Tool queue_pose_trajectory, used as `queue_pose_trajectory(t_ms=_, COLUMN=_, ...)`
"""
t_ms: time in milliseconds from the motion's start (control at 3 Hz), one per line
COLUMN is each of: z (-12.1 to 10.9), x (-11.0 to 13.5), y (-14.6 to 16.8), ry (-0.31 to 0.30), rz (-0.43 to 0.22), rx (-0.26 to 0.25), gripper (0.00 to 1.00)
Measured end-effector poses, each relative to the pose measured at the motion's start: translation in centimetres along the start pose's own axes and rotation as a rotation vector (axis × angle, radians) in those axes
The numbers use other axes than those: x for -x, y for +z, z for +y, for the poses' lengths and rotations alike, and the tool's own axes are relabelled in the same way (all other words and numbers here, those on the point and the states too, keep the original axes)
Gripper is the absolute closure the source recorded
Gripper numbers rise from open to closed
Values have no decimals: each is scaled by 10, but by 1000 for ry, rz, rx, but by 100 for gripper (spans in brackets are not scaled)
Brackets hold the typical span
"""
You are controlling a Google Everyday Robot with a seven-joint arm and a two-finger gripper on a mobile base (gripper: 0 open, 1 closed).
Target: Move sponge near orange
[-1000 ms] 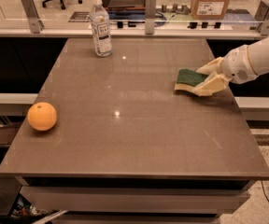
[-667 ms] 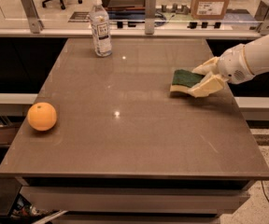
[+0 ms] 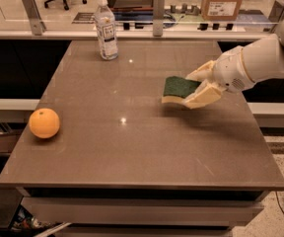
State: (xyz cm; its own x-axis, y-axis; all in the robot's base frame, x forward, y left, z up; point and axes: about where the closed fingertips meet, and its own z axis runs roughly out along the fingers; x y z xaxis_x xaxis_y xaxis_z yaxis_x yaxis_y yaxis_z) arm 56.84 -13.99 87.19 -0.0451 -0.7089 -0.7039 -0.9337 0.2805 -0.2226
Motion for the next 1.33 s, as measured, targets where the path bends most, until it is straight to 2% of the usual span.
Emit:
queue_pose_trajectory(t_ms=333, z=24, x=28, y=14, ry=-10, rz=7, rx=10, gripper=100)
queue_pose_trajectory(t_ms=667, z=40, x=54, y=35, ry=-4, rz=-22, rx=38, gripper=100)
queue_pose_trajectory(t_ms=1333, z=66, x=95, y=76, ry=-25, rz=-104, rx=157, gripper=100)
